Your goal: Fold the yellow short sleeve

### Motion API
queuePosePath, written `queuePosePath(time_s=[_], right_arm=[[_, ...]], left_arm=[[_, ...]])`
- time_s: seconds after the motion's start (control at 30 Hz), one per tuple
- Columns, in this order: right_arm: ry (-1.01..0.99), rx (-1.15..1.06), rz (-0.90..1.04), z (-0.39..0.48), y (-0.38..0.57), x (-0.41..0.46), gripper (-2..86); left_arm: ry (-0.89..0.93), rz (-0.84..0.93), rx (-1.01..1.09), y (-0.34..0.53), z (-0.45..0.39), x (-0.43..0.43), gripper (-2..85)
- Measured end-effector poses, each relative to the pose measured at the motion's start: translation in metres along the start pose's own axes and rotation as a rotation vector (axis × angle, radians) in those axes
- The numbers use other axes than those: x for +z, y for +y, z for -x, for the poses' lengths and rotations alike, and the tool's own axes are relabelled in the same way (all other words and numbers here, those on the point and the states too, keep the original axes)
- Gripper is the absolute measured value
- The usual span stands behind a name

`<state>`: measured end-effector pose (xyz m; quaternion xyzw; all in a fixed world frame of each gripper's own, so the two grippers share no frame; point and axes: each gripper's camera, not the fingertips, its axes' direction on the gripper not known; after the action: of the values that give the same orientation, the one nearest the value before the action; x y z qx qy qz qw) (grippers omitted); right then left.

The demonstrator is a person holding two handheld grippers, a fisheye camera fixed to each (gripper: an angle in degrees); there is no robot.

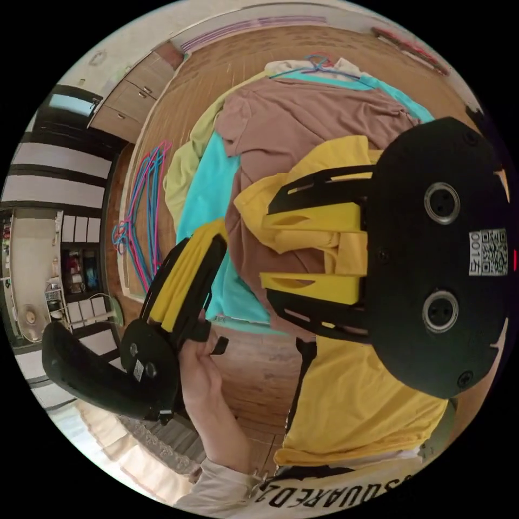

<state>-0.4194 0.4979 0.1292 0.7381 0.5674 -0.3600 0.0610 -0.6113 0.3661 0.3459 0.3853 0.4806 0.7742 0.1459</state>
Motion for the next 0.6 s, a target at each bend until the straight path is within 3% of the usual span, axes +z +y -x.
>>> queuePosePath(time_s=[0.13, 0.33, 0.6], right_arm=[[0.259, 0.069, 0.126, -0.005, -0.011, 0.014, 4.2], [0.437, 0.290, -0.009, -0.024, 0.010, -0.036, 2.7], [0.039, 0.266, -0.364, -0.055, 0.071, -0.116, 4.3]], left_arm=[[-0.005, 0.011, 0.002, 0.014, 0.011, -0.006, -1.0], [0.006, 0.023, 0.097, 0.032, 0.022, -0.015, -0.4], [0.291, -0.045, 0.192, 0.024, 0.025, -0.012, 6.8]])
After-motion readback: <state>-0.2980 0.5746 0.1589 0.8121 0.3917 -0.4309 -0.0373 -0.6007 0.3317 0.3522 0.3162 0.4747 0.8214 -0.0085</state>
